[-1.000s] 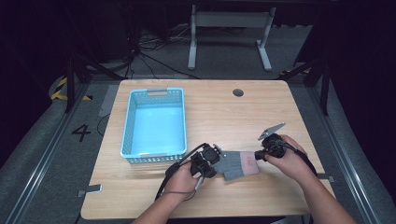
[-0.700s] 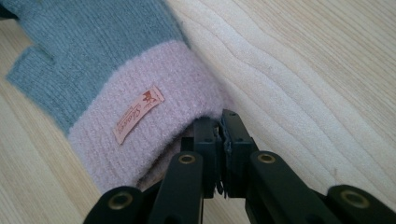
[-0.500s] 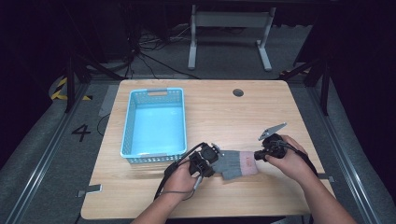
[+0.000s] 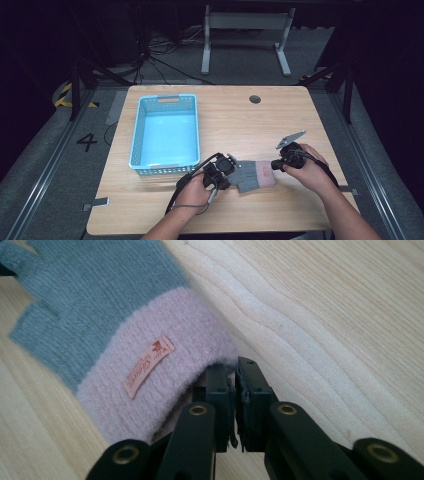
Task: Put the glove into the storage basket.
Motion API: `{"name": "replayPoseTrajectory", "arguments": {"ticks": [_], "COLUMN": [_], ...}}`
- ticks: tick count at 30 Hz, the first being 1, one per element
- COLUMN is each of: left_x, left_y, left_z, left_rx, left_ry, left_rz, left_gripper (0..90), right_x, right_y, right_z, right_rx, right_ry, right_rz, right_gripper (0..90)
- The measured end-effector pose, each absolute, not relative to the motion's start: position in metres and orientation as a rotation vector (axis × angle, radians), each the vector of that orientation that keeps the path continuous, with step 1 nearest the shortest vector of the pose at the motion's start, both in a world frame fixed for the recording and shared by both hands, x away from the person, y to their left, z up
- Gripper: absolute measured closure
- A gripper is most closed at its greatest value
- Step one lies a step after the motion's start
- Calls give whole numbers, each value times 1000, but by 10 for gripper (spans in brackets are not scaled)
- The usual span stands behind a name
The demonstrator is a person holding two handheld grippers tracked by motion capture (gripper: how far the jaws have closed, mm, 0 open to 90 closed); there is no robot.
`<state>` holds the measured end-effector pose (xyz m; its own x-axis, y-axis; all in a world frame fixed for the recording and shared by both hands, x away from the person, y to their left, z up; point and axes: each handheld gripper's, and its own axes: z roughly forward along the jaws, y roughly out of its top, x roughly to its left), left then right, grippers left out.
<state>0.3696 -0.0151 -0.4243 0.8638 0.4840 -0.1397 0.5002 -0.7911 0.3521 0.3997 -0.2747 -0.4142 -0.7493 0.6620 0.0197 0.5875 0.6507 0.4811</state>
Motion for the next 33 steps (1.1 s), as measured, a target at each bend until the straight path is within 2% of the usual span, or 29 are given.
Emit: {"name": "replayPoseTrajectory", "arguments": {"ticks": [4,6,10,33], "left_x": [371,372,373,378], "left_y": [-12,-10,-7,-15], "left_z": [-423,-421,-415,-389], "left_rx": [2632,2615,2582,2499], "left_ry": [741,750,741,697], "left_rz": [-77,-72,-75,-22], "left_gripper": [763,691,617,489], "right_x": [398,397,393,379], "right_y": [-277,-279,-282,-298], "right_z": [-413,-411,-403,-391], "right_rx": [1050,1053,1054,1116], "right_ry": [2690,2680,2654,2600], "right_rz": [684,691,702,758], "right_gripper": [777,776,767,700]}}
